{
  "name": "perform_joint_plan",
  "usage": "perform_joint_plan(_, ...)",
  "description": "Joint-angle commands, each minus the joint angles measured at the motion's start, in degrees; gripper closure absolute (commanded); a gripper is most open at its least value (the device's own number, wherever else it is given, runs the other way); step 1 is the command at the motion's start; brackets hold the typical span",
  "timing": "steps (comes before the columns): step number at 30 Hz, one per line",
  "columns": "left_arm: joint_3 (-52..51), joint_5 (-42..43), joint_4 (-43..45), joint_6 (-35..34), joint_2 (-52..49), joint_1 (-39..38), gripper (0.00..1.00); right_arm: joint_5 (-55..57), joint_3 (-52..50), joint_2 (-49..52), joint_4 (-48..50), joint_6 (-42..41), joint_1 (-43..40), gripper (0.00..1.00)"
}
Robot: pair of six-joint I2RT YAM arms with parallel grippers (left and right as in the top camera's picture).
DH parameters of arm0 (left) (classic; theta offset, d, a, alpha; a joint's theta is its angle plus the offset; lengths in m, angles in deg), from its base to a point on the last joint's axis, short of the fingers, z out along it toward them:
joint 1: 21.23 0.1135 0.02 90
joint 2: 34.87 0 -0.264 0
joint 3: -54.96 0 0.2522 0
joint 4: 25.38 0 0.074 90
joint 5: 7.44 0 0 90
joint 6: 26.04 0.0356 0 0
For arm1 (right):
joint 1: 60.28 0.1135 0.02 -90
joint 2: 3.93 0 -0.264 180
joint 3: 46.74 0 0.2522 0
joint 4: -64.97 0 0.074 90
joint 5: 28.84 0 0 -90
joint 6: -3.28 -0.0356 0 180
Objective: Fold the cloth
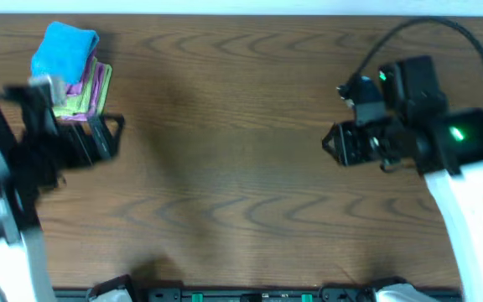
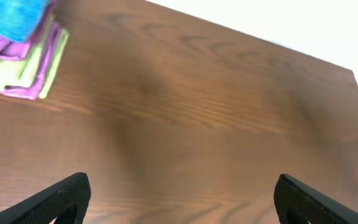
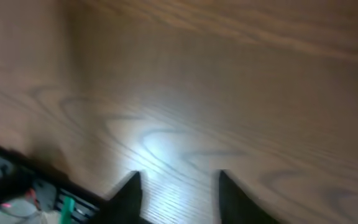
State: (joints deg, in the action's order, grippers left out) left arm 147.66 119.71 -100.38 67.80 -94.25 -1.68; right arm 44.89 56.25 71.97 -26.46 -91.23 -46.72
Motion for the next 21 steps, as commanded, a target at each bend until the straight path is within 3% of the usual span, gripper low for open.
perform_joint_plan(1,-5.27,-0.09,-0.85,1.99,8.22,-0.94,0.05,2.75,-0.15,-4.5,-1.03,0.96,0.96,0.04)
perform_joint_plan(5,-9.2,-0.07,-3.39,1.66,18.18,-0.94,0.05,5.35,-0.15,-8.17,-3.28,0.94,0.98,0.01)
perform_joint_plan(11,-9.31,-0.17,-12.11,1.75,25.0,-0.94,0.05,5.35,-0.15,-9.16,-7.61,0.94,1.01,0.01)
perform_joint_plan(21,-9.31,-0.24,-15.04,1.75,25.53,-0.94,0.05,5.35,-0.15,-9.14,-7.58,0.96,0.98,0.01)
